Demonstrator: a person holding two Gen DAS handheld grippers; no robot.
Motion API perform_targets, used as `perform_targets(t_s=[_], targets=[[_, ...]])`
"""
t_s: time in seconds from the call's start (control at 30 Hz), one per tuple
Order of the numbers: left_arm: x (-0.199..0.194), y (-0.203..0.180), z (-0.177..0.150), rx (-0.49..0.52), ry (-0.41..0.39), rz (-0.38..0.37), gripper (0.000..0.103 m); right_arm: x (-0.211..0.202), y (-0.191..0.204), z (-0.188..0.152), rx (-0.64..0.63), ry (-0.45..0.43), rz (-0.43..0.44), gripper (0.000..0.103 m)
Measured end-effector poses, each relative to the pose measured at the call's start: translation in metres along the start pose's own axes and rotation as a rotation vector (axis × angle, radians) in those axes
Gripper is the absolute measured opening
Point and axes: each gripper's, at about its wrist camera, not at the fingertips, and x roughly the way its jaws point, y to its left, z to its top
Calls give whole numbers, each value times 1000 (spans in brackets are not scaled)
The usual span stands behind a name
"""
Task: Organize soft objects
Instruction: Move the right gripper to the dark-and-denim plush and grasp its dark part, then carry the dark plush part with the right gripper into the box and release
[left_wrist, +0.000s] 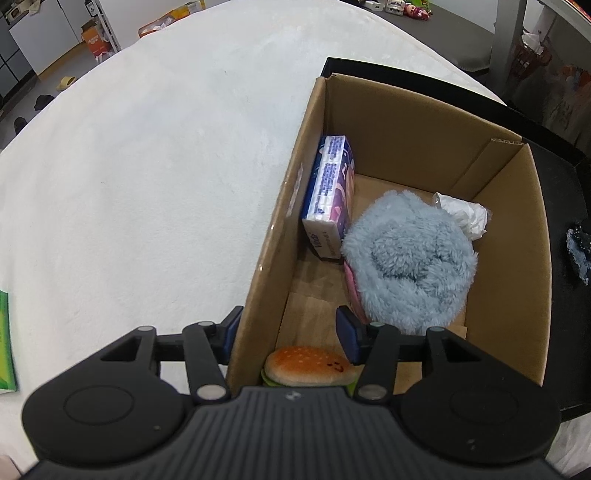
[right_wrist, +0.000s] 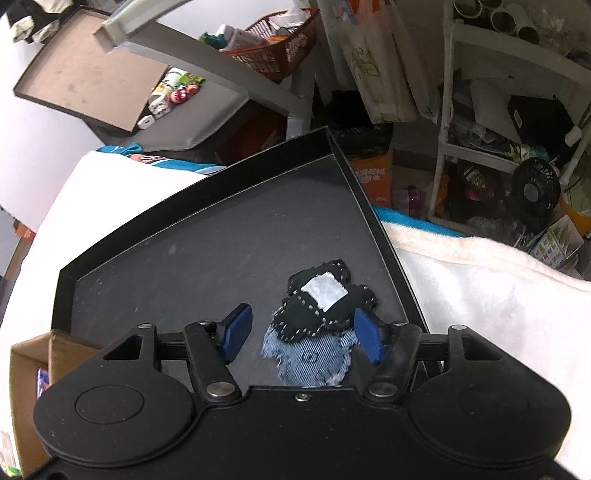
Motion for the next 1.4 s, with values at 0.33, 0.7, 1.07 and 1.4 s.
perform_targets(t_s=[0.33,0.7,1.07,1.4], targets=[[3,-3,2,5,2,2,57,10,-2,2,-22,35,-31,31],[-3,0,0,7,-10,-20,58,-21,7,0,-56,-4,9,29],[-13,6,-3,-1,-35,-51,58,-56,32,-4,-68,-21,100,30],[-20,18,-5,-26,-48,-77,58,-84,67,-9,-114,-40,184,30]])
